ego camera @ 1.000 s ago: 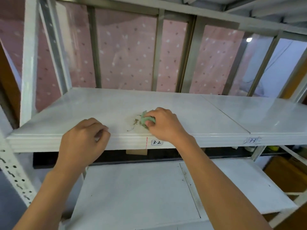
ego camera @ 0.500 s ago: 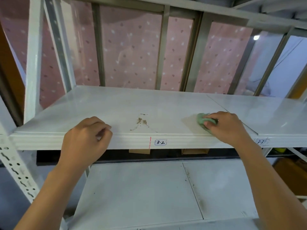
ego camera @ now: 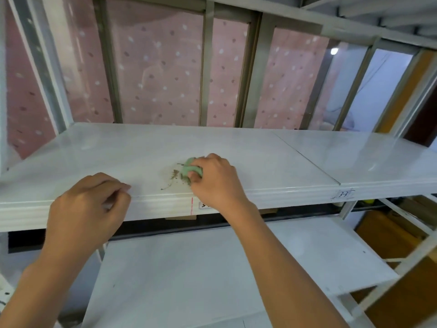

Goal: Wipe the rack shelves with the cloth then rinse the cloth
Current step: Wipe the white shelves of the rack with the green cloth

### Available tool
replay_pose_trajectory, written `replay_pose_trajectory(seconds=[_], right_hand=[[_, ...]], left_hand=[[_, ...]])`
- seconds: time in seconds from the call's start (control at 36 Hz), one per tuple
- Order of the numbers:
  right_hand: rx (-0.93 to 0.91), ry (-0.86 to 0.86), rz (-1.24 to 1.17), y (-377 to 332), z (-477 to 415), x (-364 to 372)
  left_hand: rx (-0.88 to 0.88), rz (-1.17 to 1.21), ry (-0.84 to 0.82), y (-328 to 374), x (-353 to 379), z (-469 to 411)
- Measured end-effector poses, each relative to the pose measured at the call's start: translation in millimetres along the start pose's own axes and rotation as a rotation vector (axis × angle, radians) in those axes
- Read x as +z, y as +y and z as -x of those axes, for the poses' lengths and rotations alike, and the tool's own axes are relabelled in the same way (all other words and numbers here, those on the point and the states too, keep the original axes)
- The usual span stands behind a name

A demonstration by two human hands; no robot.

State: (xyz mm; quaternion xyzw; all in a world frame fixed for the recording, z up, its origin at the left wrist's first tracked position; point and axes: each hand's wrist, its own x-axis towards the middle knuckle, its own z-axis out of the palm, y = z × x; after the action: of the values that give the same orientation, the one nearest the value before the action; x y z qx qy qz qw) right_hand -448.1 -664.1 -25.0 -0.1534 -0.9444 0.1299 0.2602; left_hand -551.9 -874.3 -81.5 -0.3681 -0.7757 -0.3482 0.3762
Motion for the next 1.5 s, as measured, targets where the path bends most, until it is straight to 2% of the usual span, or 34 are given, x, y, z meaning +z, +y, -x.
replay_pose_trajectory(seconds=[0.11,0.25,0.33,0.69,0.83,0.97,1.08,1.14,1.28,1.42,1.5], right_hand=[[0.014,-0.004,0.059,22,16,-26],[0.232,0.031,0.175,92,35,-63],[0.278,-0.005,0.165,112,28,-65],[-0.173,-0.443,-0.093,41,-102,3],[-0.305,-0.503,-0.285,20,-73,5],[-0.423,-0.55,-0.384,-14,-23,-11],[-0.586,-0.692,-0.268,-44,23,-19],[-0.613,-0.641,-0.236,-38,40,-19],[-0.48,-0.282,-0.301,18,48,-43],[-0.144,0.011,-0.12,77,41,-67],[0.112,0.026,0.118,115,32,-74]], left_hand=[[0.009,-0.01,0.002,1,-2,0],[0.001,-0.009,-0.023,1,-4,0],[-0.015,0.012,-0.024,0,-5,0],[-0.05,0.021,-0.096,2,-11,-4],[-0.075,0.098,-0.129,2,-18,-11],[-0.067,0.079,-0.058,7,-27,-24],[-0.09,0.057,-0.035,9,-33,-30],[-0.079,0.055,-0.05,9,-36,-30],[-0.078,0.01,-0.113,5,-43,-22],[-0.056,-0.088,-0.148,-4,-44,-12],[-0.012,-0.116,-0.158,-9,-44,-5]])
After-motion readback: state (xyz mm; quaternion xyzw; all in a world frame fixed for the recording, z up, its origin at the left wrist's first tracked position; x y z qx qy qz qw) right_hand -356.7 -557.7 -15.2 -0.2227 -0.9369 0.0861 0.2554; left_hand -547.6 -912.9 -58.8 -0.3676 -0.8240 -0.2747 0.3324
